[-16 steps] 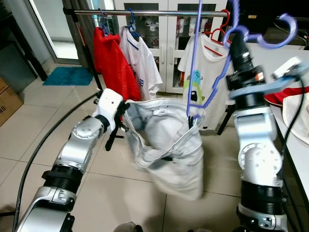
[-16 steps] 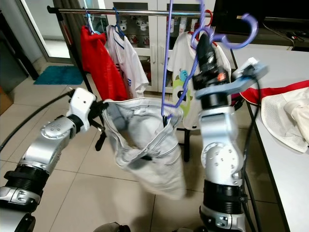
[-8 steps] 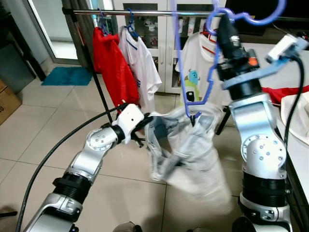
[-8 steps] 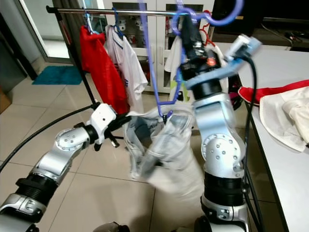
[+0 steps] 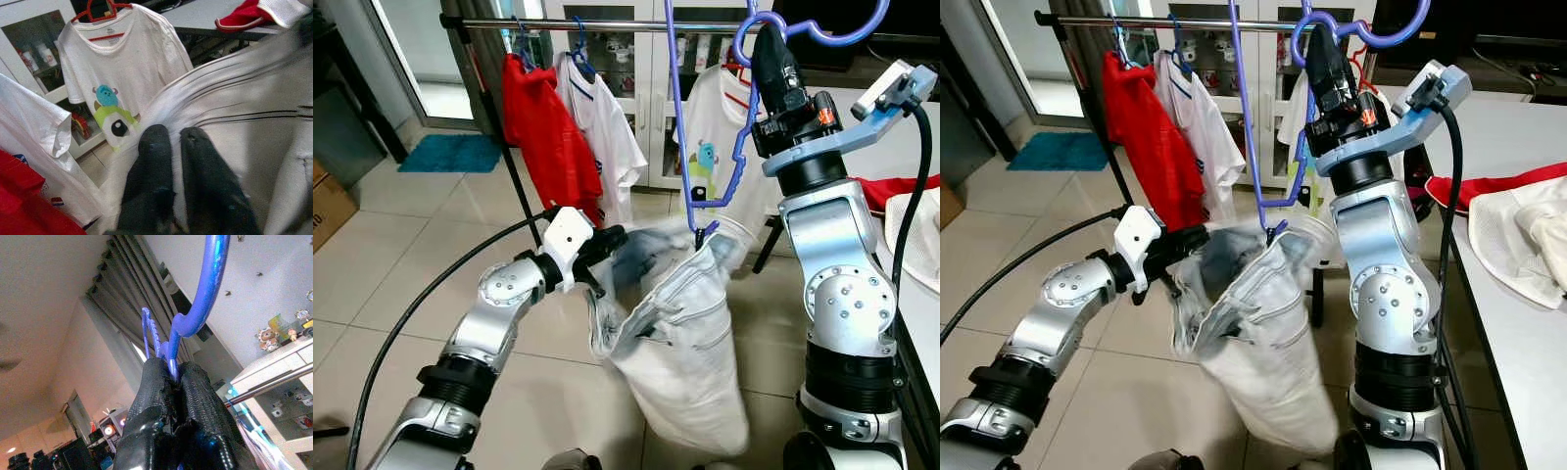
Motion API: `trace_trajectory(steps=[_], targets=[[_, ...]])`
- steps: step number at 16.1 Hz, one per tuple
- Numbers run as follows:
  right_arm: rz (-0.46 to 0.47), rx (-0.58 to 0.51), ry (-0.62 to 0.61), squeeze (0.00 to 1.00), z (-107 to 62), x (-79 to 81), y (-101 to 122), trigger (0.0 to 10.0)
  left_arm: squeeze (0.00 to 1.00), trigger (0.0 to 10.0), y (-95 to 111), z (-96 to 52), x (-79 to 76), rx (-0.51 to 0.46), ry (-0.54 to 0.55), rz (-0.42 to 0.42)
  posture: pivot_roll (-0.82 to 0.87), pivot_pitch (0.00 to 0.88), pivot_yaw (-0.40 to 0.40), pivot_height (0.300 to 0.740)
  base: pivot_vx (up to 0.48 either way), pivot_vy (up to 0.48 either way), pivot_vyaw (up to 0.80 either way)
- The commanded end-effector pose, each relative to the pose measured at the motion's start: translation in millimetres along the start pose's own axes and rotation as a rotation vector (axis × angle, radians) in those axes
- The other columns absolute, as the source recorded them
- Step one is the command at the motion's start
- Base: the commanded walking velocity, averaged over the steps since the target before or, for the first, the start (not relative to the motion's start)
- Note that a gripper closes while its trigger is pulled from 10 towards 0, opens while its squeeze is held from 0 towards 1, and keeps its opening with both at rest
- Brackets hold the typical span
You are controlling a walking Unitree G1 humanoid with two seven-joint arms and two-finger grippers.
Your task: Hang hanger
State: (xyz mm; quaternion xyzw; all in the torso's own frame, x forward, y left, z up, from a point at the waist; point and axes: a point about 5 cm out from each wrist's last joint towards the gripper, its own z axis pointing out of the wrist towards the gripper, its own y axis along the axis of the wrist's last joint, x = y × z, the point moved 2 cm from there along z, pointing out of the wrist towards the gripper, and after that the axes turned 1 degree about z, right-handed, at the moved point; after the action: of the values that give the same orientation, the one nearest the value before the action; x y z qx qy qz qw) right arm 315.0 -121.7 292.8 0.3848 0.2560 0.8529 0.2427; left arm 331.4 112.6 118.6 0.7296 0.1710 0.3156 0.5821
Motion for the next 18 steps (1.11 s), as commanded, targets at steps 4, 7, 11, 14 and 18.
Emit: trace_trajectory(steps=[4, 7, 11, 14, 18], targets=[[0.0, -0.027, -0.001, 0.0, 7.8, 4.0, 6, 10.0, 1.0, 10.0, -15, -11.4, 11.5, 0.125, 0.023, 0.044, -0.13, 0.0, 0.043, 0.74, 0.0, 0.0, 0.0], [0.005, -0.035, -0.009, 0.0, 9.7, 3.9, 7, 10.0, 1.0, 10.0, 1, -5.8, 1.3, 0.015, -0.043, -0.022, -0.13, 0.0, 0.039, 0.74, 0.0, 0.0, 0.0], [-0.004, -0.05, -0.013, 0.0, 16.2, 7.7, 9, 10.0, 1.0, 10.0, 23, 18.2, -30.8, -0.144, -0.225, -0.105, -0.14, 0.0, 0.038, 0.74, 0.0, 0.0, 0.0], [-0.032, -0.047, -0.029, 0.0, 20.0, 8.7, 9, 10.0, 0.51, 10.0, 30, 33.7, -33.1, -0.18, -0.232, -0.121, -0.15, 0.0, 0.039, 0.74, 0.0, 0.0, 0.0], [-0.023, -0.064, -0.049, 0.0, 23.3, 10.7, 10, 10.0, 0.0, 10.0, 25, 43.3, -40.3, -0.178, -0.291, -0.162, -0.16, 0.0, 0.041, 0.74, 0.0, 0.0, 0.0]])
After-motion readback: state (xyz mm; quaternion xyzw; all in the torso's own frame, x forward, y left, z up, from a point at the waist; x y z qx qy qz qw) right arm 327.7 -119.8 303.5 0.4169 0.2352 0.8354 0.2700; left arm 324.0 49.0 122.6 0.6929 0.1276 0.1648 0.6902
